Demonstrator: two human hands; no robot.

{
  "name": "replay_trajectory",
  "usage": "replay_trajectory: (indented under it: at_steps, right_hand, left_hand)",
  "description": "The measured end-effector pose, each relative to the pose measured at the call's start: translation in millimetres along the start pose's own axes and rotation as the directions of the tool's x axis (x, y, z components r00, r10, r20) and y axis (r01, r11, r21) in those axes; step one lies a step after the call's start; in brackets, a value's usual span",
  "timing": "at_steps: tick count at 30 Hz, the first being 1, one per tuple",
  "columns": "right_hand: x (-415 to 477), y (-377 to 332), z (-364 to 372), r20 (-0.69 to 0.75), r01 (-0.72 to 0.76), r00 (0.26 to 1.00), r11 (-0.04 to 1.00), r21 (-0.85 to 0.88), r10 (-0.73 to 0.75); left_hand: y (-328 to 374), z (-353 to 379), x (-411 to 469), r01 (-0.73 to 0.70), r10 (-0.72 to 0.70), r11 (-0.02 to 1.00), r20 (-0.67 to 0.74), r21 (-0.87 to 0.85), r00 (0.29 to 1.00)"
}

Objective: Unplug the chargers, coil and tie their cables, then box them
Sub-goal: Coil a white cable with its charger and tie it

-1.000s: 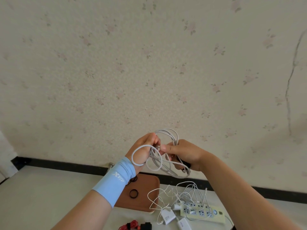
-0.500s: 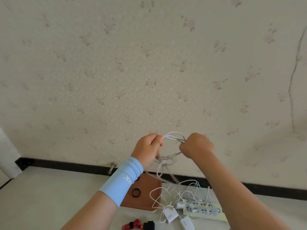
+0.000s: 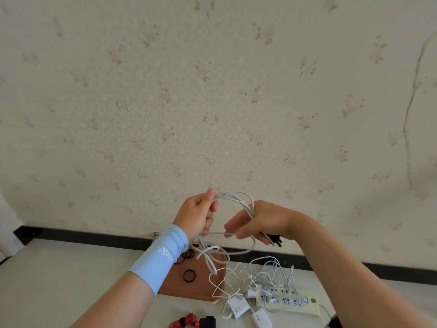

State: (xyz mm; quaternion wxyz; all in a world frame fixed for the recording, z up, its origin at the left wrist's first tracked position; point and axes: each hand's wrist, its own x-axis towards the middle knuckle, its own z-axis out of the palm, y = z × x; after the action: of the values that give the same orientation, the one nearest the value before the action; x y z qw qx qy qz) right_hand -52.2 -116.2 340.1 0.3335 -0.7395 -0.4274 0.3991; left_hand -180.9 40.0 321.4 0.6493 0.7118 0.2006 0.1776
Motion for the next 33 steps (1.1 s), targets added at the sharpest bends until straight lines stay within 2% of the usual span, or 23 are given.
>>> replay_trajectory:
  at_steps: [3,6,8,10,12,13,14,15,17,19,22,26,31,33]
  right_hand:
    - [-1,-7,4,-0.002,-0.056,0.998,0.997,0.052,0.056]
    - [1,-12,14,-0.008,-0.061,0.998,0.981,-0.182,0.061]
    - [4,-14,23,0.031,-0.034,0.999,0.964,-0.265,0.044]
    - [6,-15,30,0.012,0.007,1.0,0.982,-0.188,-0.005]
    - [9,-14,30,-0.038,0.064,0.997,0.991,0.116,-0.06]
    - [9,-16,28,-0.043,0.088,0.996,0.95,0.301,-0.079]
    - [10,-15,25,-0.05,0.109,0.994,0.904,0.414,-0.096]
    - [11,-15,24,-0.071,0.124,0.992,0.892,0.435,-0.103]
    - [14,-16,28,-0.131,0.116,0.988,0.945,0.305,-0.079]
    - [15,-16,35,-0.146,0.12,0.985,0.971,0.207,-0.09]
    - [15,-18,42,-0.128,0.185,0.979,0.956,0.227,-0.16]
    - [15,-19,50,-0.094,0.254,0.966,0.941,0.222,-0.239]
    - [16,-19,60,-0.162,0.35,0.935,0.889,0.295,-0.314]
    - [15,-22,61,-0.161,0.35,0.935,0.886,0.303,-0.314]
  left_hand:
    - [4,7,-2,-0.015,0.014,0.999,-0.018,-0.043,1.0]
    - [5,19,-4,-0.049,0.043,0.994,-0.064,-0.1,0.997]
    - [7,25,-4,-0.069,0.053,0.986,-0.106,-0.15,0.993]
    - [9,27,-5,-0.09,0.062,0.975,-0.139,-0.201,0.988]
    - [12,25,-4,-0.109,0.069,0.966,-0.17,-0.235,0.983]
    - [13,23,-5,-0.13,0.089,0.966,-0.187,-0.224,0.978]
    - [13,22,-5,-0.162,0.121,0.969,-0.214,-0.184,0.969]
    - [12,21,-5,-0.196,0.161,0.973,-0.253,-0.12,0.954]
    - [9,20,-3,-0.25,0.243,0.968,-0.333,0.021,0.911]
    - [8,19,-1,-0.237,0.261,0.965,-0.348,0.109,0.901]
    - [10,16,-1,-0.167,0.198,0.977,-0.278,0.13,0.94]
    - [8,12,-7,-0.147,0.154,0.987,-0.12,0.069,0.981]
    - [12,8,-11,-0.061,0.062,0.998,0.066,-0.02,0.996]
    - [17,9,-12,-0.009,0.01,1.0,0.067,-0.021,0.998]
